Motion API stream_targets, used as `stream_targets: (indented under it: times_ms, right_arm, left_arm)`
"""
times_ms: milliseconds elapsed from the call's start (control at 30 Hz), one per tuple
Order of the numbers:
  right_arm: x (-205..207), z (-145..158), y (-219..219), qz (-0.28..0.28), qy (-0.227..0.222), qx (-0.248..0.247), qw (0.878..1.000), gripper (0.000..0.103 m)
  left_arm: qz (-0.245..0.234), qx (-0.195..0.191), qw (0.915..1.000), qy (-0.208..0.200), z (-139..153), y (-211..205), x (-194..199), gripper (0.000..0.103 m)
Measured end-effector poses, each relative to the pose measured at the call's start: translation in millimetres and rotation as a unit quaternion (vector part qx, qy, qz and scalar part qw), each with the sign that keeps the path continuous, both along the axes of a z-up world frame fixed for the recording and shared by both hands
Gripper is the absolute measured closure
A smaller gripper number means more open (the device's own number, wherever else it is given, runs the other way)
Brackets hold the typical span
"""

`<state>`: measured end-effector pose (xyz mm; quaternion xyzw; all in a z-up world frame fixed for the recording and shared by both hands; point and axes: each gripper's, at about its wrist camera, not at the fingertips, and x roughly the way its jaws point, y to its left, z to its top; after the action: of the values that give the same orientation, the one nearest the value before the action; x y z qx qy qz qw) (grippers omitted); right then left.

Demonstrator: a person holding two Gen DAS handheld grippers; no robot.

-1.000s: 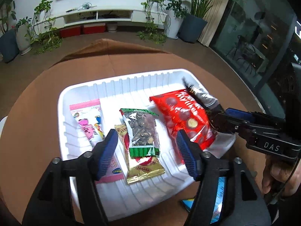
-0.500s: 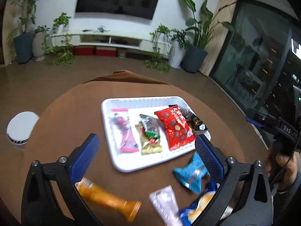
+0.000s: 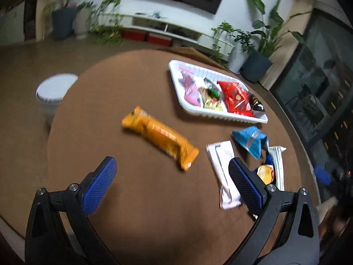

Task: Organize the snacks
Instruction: 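Withdraw both tools from the tray back over the remaining snacks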

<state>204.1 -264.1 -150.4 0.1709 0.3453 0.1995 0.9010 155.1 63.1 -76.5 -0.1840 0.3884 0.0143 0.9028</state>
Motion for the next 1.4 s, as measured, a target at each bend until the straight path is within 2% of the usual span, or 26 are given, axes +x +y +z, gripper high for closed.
stream_targets:
  times_ms: [267, 533, 733, 1033, 1167, 1267, 1333, 1400]
  right_arm:
    - [-32.3, -27.2, 2.6, -0.01, 0.031, -0.006, 0.999, 0.008]
    - [-41.2, -35.0, 14.8, 0.006, 0.032, -0.014, 0.999, 0.008]
    - [-41.8, -39.1, 14.6, 0.009, 0.038, -0.009, 0.999, 0.008]
    - [-40.7, -41.9, 9.4, 0.007, 0.037, -0.005, 0.999, 0.008]
    - [-38.6, -43.9, 4.6, 0.002, 0.036, -0.002, 0.999, 0.008]
    - [-36.5, -46.2, 3.7, 0.002, 0.04, 0.001, 0.999, 0.008]
    - [-36.0, -47.4, 3.8, 0.003, 0.04, 0.001, 0.999, 0.008]
    - [-35.3, -48.4, 3.4, 0.003, 0.042, -0.001, 0.999, 0.008]
  left_arm:
    - [-0.014, -0.012, 0.9997, 0.015, -18.2, -15.8, -20.7, 0.0]
    - [-0.01, -0.004, 0.9993, 0.036, -22.5, -21.1, 1.0, 0.0]
    - [0.019, -0.006, 0.9973, 0.07, -26.6, -12.4, 35.9, 0.0]
    - [0.04, 0.017, 0.9903, 0.132, -38.6, -1.6, 109.9, 0.0]
    - [0.035, 0.03, 0.9875, 0.15, -46.9, 1.8, 130.7, 0.002]
    - [0.019, 0.053, 0.986, 0.157, -52.1, -3.7, 139.6, 0.006]
    - [0.007, 0.068, 0.9853, 0.157, -52.8, -6.8, 141.9, 0.013]
    - [-0.008, 0.078, 0.9846, 0.156, -52.4, -8.7, 144.3, 0.024]
